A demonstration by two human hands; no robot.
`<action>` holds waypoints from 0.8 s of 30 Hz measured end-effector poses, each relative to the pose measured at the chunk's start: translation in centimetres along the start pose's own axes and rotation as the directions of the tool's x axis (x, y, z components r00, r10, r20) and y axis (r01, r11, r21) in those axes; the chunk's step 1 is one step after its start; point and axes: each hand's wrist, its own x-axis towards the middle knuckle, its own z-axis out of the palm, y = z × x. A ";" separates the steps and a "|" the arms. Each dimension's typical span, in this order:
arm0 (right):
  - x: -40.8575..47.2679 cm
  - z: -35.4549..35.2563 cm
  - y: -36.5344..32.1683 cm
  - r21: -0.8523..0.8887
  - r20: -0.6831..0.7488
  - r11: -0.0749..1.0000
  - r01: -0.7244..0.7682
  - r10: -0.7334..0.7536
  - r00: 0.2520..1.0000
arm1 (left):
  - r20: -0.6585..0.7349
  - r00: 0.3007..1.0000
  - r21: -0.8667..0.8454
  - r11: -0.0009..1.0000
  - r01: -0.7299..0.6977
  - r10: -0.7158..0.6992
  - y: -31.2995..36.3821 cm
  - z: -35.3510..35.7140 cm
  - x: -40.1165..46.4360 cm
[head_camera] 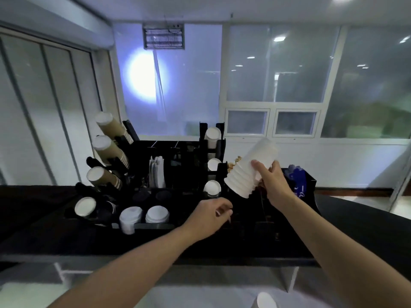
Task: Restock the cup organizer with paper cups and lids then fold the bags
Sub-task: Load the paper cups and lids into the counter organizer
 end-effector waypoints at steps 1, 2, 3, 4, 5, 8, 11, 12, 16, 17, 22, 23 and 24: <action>0.7 0.8 -0.7 -0.016 -0.001 1.000 0.026 -0.026 1.000 | -0.054 0.998 0.024 1.000 -0.019 0.020 0.0 -1.3 0.7; 1.4 1.6 -1.4 -0.011 0.007 0.998 0.056 -0.056 0.998 | -0.097 0.994 0.062 0.997 -0.035 0.041 -0.1 -2.5 1.3; 2.0 2.3 -2.0 0.005 0.022 0.996 0.090 -0.090 0.996 | -0.136 0.988 0.125 0.991 -0.052 0.069 -0.4 -3.6 1.8; 2.7 3.1 -2.5 0.012 0.032 0.991 0.131 -0.131 0.991 | -0.163 0.982 0.214 0.975 -0.062 0.098 -0.9 -4.5 2.3; 3.3 3.9 -3.0 -0.007 0.037 0.985 0.170 -0.169 0.985 | -0.171 0.978 0.309 0.949 -0.063 0.121 -1.5 -5.4 2.8; 5.0 5.9 -4.2 -0.166 0.054 0.955 0.247 -0.241 0.969 | -0.131 0.978 0.505 0.860 -0.075 0.163 -3.5 -6.7 3.4; 6.7 7.4 -3.8 -0.385 0.117 0.874 0.297 -0.273 0.955 | -0.065 0.974 0.612 0.779 -0.135 0.219 -5.8 -6.1 3.3; 7.1 7.8 -3.6 -0.427 0.135 0.850 0.308 -0.276 0.952 | -0.052 0.971 0.623 0.767 -0.151 0.233 -6.5 -5.7 3.2; 8.5 9.1 -1.7 -0.565 0.192 0.761 0.318 -0.254 0.948 | -0.059 0.946 0.611 0.761 -0.218 0.319 -8.8 -4.8 2.5; 8.8 9.2 -1.2 -0.596 0.200 0.740 0.313 -0.241 0.950 | -0.061 0.937 0.601 0.763 -0.241 0.343 -9.2 -4.8 2.5; 10.6 9.9 0.4 -0.635 0.175 0.727 0.263 -0.196 0.965 | -0.084 0.901 0.545 0.777 -0.316 0.425 -9.8 -5.0 2.8; 10.9 10.1 0.5 -0.648 0.164 0.713 0.269 -0.214 0.963 | -0.089 0.897 0.537 0.779 -0.323 0.434 -9.9 -5.0 2.9; 11.1 10.3 0.7 -0.671 0.172 0.680 0.295 -0.244 0.954 | -0.094 0.893 0.528 0.783 -0.330 0.440 -10.0 -5.0 2.9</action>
